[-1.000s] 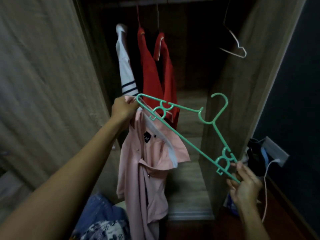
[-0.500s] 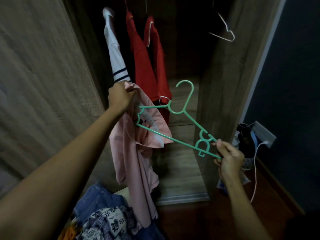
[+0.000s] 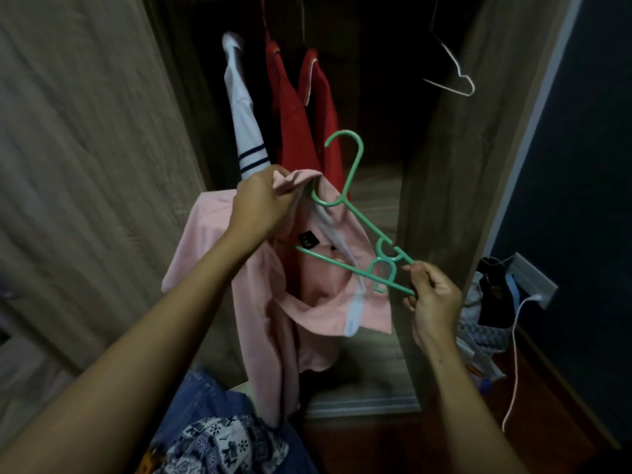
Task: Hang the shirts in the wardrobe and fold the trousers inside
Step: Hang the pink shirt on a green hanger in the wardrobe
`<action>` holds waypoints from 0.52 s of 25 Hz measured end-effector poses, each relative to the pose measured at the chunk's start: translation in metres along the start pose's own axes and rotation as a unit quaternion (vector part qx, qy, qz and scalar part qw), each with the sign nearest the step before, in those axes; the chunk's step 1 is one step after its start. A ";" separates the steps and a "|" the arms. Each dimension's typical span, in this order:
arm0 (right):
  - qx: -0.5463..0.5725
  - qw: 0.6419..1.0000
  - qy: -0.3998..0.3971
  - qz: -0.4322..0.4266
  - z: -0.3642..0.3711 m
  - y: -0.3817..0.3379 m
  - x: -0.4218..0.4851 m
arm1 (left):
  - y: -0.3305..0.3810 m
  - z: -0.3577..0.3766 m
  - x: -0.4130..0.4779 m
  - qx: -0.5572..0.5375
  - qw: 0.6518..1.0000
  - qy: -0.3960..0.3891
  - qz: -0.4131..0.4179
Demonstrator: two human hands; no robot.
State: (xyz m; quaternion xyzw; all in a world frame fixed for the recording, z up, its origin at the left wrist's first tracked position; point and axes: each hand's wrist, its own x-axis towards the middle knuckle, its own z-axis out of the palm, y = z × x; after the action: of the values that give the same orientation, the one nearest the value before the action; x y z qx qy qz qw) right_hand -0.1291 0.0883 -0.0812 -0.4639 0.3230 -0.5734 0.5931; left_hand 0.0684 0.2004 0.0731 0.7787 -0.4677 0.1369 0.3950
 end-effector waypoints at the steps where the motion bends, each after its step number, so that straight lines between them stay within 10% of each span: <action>1: 0.012 1.000 -0.001 0.007 0.001 -0.001 0.000 | 0.000 -0.007 -0.001 -0.014 0.996 -0.085 0.016; 4: 0.041 0.999 -0.016 0.019 0.007 -0.005 -0.001 | 0.007 -0.034 -0.001 -0.185 0.953 -0.237 -0.048; 7: 0.039 0.998 -0.048 0.015 0.007 -0.012 0.004 | -0.010 -0.043 0.029 0.063 0.992 -0.013 0.110; 10: 0.027 0.997 -0.073 -0.011 0.009 -0.020 0.011 | -0.021 -0.043 0.047 0.284 0.940 -0.092 0.164; 13: -0.016 0.996 -0.072 -0.050 0.012 -0.032 0.020 | -0.027 -0.038 0.044 0.181 0.960 -0.105 0.185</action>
State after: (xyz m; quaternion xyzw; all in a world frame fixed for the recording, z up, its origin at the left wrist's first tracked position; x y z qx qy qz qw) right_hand -0.1281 0.0740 -0.0443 -0.5290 0.2646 -0.5624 0.5778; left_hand 0.1205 0.2081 0.1103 0.7470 -0.6100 0.2075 0.1639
